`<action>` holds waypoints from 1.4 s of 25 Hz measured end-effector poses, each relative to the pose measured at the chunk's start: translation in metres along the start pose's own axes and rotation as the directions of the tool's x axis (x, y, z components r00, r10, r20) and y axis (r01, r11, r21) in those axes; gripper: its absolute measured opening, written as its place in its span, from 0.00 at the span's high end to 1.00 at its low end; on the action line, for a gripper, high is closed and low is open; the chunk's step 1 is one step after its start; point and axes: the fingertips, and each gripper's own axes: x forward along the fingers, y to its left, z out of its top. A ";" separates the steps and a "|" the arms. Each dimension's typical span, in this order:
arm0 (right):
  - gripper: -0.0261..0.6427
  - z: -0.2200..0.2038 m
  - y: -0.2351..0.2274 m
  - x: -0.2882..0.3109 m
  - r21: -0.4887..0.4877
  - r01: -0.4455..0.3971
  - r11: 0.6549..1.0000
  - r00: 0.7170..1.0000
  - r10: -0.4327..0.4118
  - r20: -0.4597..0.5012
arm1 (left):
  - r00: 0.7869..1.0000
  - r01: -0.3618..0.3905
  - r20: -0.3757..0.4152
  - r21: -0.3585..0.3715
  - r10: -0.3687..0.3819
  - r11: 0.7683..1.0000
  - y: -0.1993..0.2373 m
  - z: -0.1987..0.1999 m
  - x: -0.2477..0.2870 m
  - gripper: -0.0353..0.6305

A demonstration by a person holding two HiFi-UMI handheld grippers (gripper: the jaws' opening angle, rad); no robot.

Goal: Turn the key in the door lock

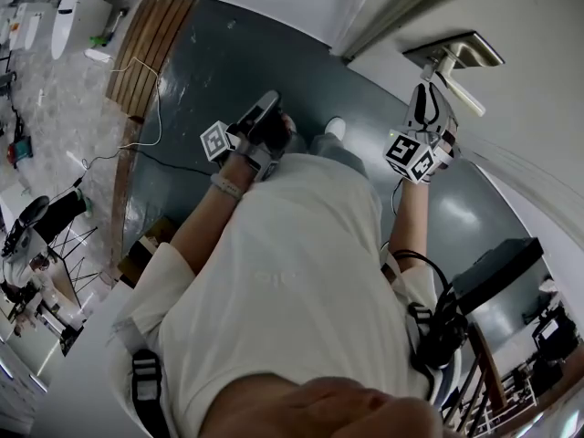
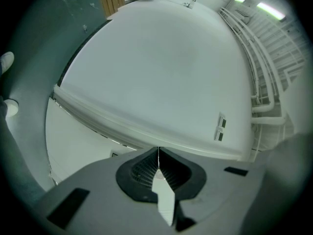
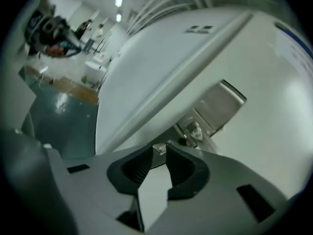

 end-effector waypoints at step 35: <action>0.80 -0.022 -0.030 0.039 0.066 0.176 0.982 0.978 -0.167 -0.129 | 1.000 -0.015 -0.026 -0.011 0.015 1.000 -0.009 0.021 0.005 0.93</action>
